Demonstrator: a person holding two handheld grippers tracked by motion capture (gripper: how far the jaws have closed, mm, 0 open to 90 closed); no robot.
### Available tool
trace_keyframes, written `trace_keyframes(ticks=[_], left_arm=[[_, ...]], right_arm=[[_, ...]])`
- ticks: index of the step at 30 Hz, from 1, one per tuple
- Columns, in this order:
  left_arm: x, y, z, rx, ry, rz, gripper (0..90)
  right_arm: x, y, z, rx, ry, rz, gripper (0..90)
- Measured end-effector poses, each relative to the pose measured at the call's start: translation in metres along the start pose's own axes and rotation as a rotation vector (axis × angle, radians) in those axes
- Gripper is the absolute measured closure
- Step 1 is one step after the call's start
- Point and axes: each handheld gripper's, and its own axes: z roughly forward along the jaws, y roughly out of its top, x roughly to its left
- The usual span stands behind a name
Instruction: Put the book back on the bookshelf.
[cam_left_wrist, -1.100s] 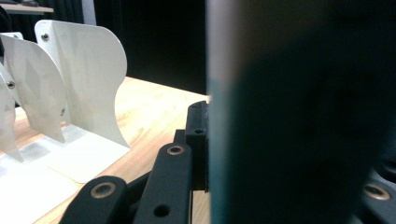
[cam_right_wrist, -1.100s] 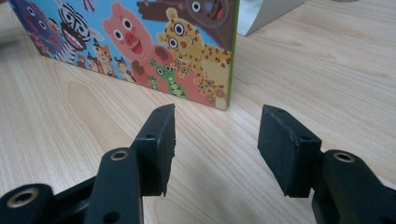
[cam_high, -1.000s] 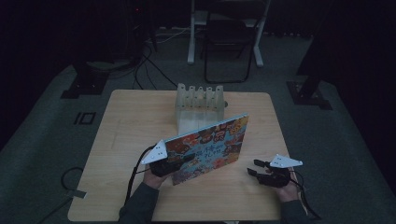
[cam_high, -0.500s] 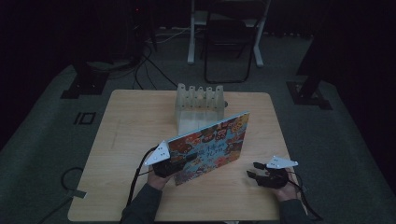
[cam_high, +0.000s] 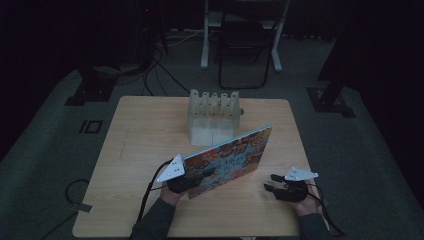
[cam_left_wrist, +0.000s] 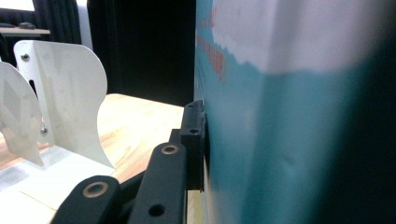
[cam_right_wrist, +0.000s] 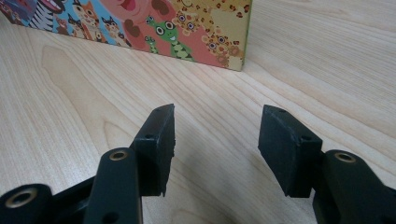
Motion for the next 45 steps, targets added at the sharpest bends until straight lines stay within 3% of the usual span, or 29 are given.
trace_keyframes(ticks=[8,19,23,32,39,45], left_arm=[[-0.005,0.000,0.001,0.008,0.033,0.013,80.3],[-0.008,0.005,0.003,0.024,0.062,-0.011,80.9],[-0.009,0.008,0.004,0.030,0.068,-0.002,81.0],[-0.009,0.014,0.003,0.031,0.096,-0.040,81.0],[-0.013,0.019,0.000,0.039,0.117,-0.016,81.2],[-0.013,0.020,-0.003,0.034,0.102,-0.020,81.3]], right_arm=[[0.000,0.000,0.000,0.003,0.003,0.005,45.4],[0.000,0.000,0.000,0.003,0.005,0.005,45.4],[-0.001,0.000,0.000,0.001,0.005,0.007,45.4],[-0.001,0.000,-0.001,-0.001,0.004,0.009,45.4],[-0.001,0.000,-0.001,-0.002,0.004,0.010,45.4],[-0.001,0.000,-0.001,-0.002,0.005,0.010,45.4]])
